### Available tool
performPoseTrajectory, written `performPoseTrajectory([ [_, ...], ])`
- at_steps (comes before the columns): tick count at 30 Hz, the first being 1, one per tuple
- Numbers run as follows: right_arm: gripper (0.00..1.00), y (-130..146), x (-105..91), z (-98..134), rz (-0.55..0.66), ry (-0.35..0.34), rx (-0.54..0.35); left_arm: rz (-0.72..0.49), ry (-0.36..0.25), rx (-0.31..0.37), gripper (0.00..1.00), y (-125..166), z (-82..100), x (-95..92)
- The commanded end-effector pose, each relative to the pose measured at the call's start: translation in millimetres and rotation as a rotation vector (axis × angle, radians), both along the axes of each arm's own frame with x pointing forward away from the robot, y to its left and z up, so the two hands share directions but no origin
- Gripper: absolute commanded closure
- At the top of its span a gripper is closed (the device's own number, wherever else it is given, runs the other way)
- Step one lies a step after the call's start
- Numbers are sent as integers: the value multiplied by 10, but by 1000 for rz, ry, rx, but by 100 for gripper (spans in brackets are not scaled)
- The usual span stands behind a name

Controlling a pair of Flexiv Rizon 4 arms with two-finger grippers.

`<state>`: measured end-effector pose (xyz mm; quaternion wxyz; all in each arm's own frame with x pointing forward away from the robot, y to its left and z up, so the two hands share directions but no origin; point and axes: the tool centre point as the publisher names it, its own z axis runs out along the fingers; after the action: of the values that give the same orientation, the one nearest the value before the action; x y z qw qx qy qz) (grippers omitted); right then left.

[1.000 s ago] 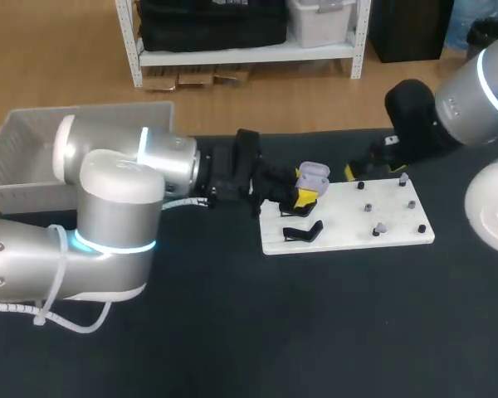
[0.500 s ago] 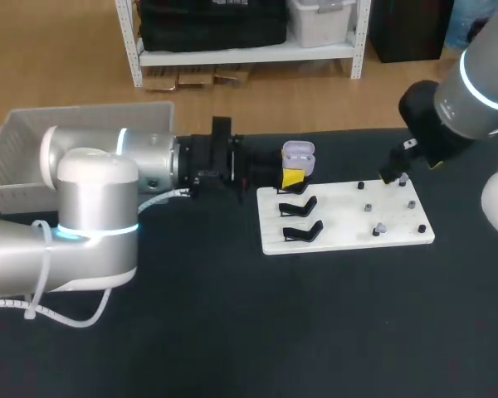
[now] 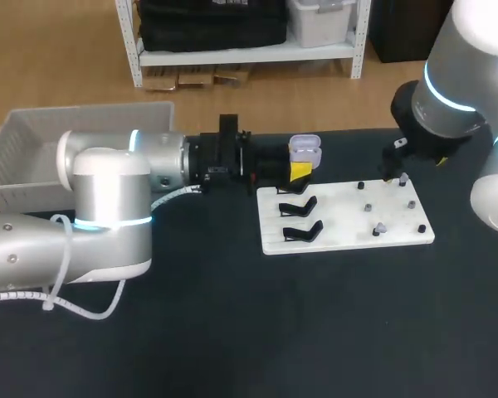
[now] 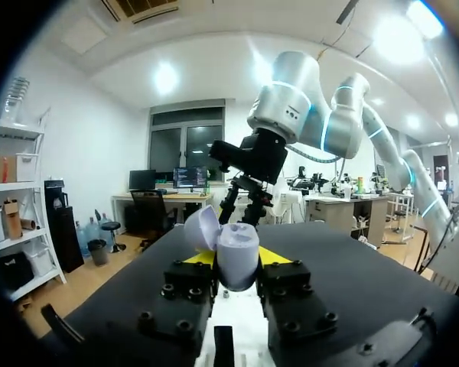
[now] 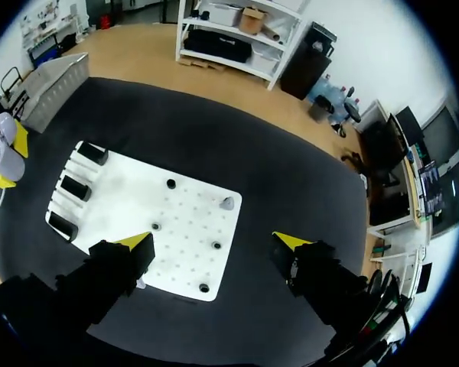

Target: Pick up each earbud case from the left stands, insert the matching earbuds, close the lid, and place the case in the box.

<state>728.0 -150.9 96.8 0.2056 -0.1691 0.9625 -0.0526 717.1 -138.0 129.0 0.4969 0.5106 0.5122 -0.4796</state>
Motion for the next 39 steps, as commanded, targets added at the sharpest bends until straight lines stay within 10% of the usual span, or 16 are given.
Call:
performPoseTrajectory([
  [1,0,10,-32,-25,-16,-9,11,-10,-1,-16,100,-105,-119,104],
  [22,0,-94,264,-402,-147,88,-98,-7,-31,10,100,-89,-9,-63],
  [27,44,-73,285,-423,-205,89,-138,-7,-31,10,100,-89,-9,-63],
  [39,52,-69,305,-501,-224,112,-169,-7,-31,10,100,-89,-9,-63],
])
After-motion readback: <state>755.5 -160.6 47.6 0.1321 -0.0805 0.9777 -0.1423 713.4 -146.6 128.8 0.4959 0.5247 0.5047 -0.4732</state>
